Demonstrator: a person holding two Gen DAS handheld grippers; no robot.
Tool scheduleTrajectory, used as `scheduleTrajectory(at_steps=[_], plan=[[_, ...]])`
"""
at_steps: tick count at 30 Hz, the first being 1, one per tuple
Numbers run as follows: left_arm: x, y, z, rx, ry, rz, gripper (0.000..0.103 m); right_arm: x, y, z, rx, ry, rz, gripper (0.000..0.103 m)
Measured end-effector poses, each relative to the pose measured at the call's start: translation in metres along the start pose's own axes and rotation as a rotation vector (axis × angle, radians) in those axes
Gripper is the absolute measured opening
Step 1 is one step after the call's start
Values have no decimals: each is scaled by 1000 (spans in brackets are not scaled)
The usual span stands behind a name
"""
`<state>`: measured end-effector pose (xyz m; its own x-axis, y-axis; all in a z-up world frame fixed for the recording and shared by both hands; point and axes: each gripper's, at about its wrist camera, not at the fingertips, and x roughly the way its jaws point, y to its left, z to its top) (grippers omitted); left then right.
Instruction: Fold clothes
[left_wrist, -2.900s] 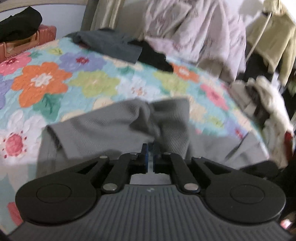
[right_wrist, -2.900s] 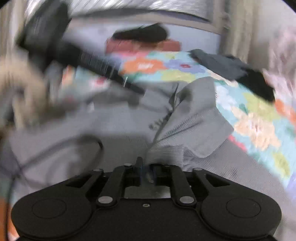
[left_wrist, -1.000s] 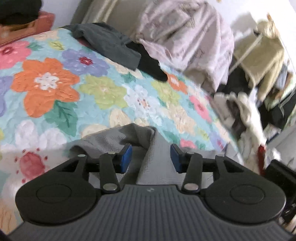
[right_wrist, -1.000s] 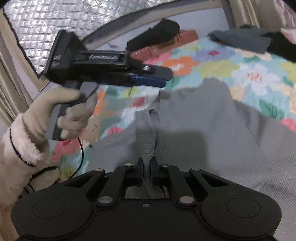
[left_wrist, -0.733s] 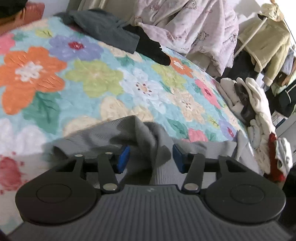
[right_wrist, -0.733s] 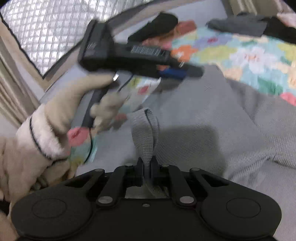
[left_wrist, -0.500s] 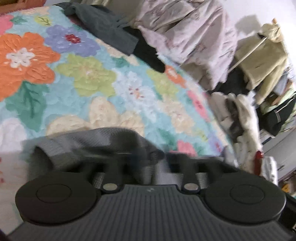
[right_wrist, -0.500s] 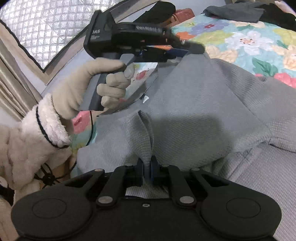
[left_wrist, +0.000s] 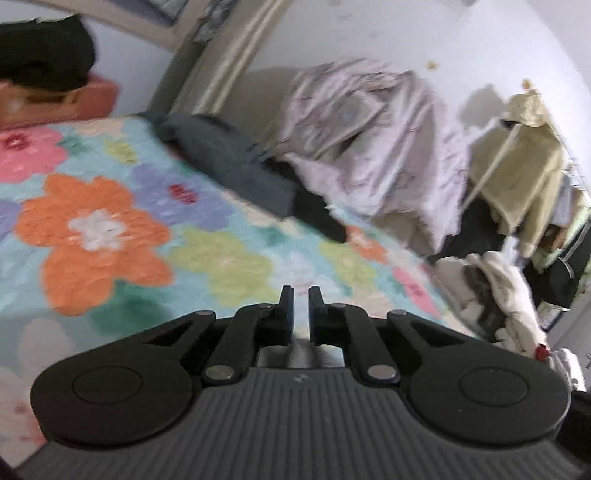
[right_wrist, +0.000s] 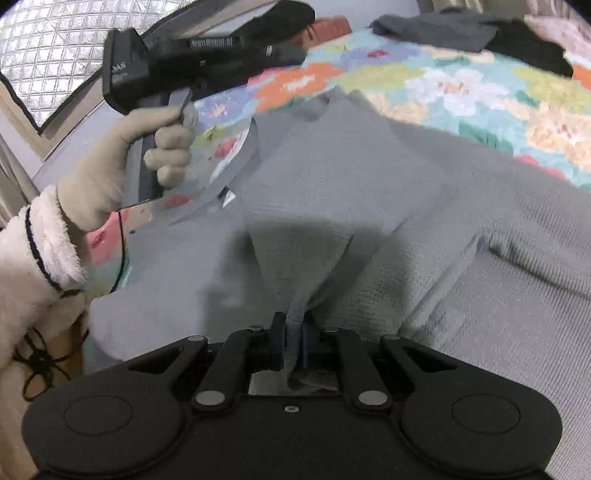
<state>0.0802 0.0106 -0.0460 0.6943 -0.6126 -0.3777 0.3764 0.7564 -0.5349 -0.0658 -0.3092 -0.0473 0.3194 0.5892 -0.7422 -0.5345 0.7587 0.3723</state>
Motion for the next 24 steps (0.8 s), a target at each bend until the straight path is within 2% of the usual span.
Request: scheduleTrajectory(at_steps=[2, 4, 7, 8, 12, 13, 14, 17, 20, 24], plan=[[-13, 6, 5, 12, 41, 21, 11, -2, 5, 2, -10, 17, -9, 14], [-26, 8, 3, 27, 90, 60, 13, -10, 7, 4, -28, 34, 17, 16], [-44, 14, -1, 24, 145, 117, 33, -22, 14, 14, -29, 8, -8, 37], [-49, 17, -3, 16, 159, 134, 33, -27, 17, 19, -29, -9, -25, 37], [-50, 28, -5, -59, 157, 77, 35, -32, 37, 43, -72, -97, -74, 40], [-45, 28, -6, -57, 159, 71, 35, -29, 41, 49, -85, -107, -81, 48], [-41, 27, -7, -47, 172, 63, 36, -22, 45, 53, -108, -99, -107, 52], [-27, 26, -17, -13, 234, 88, 37, -4, 55, 66, -179, -71, -185, 52], [-21, 26, -26, -28, 260, 72, 38, 1, 55, 70, -173, -70, -170, 52], [-11, 23, -30, -53, 261, 25, 40, 2, 51, 68, -146, -83, -210, 54]])
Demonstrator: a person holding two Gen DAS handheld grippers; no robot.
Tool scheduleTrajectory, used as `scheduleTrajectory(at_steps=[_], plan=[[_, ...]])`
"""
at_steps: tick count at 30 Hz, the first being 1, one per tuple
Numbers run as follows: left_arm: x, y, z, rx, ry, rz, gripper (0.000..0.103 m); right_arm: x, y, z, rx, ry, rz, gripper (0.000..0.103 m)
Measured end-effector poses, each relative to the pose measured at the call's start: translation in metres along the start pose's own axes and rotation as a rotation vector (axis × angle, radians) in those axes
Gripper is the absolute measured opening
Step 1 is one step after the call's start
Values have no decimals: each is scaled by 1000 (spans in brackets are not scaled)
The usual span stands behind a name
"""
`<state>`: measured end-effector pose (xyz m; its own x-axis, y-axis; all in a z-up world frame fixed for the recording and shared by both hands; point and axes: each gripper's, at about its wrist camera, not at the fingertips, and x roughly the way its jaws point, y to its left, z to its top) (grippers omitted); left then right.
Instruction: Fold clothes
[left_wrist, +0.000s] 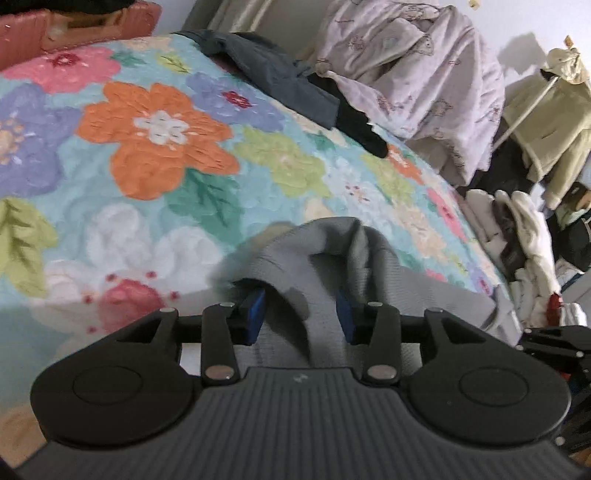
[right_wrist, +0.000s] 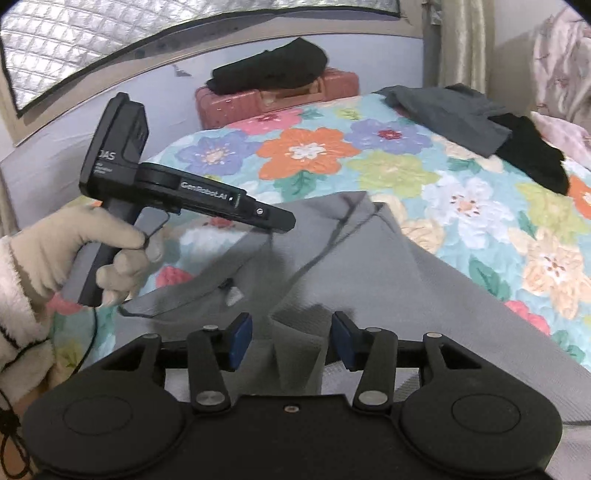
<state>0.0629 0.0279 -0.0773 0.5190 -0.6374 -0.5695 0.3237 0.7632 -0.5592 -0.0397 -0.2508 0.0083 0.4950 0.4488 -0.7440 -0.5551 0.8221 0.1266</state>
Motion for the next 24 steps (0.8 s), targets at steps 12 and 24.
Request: scheduleTrajectory(at_steps=[12, 24], plan=[[-10, -46, -5, 303, -156, 268, 2, 5, -34, -33, 143, -64, 46, 2], [-27, -7, 6, 13, -85, 200, 27, -8, 7, -50, 87, -56, 295, 3]])
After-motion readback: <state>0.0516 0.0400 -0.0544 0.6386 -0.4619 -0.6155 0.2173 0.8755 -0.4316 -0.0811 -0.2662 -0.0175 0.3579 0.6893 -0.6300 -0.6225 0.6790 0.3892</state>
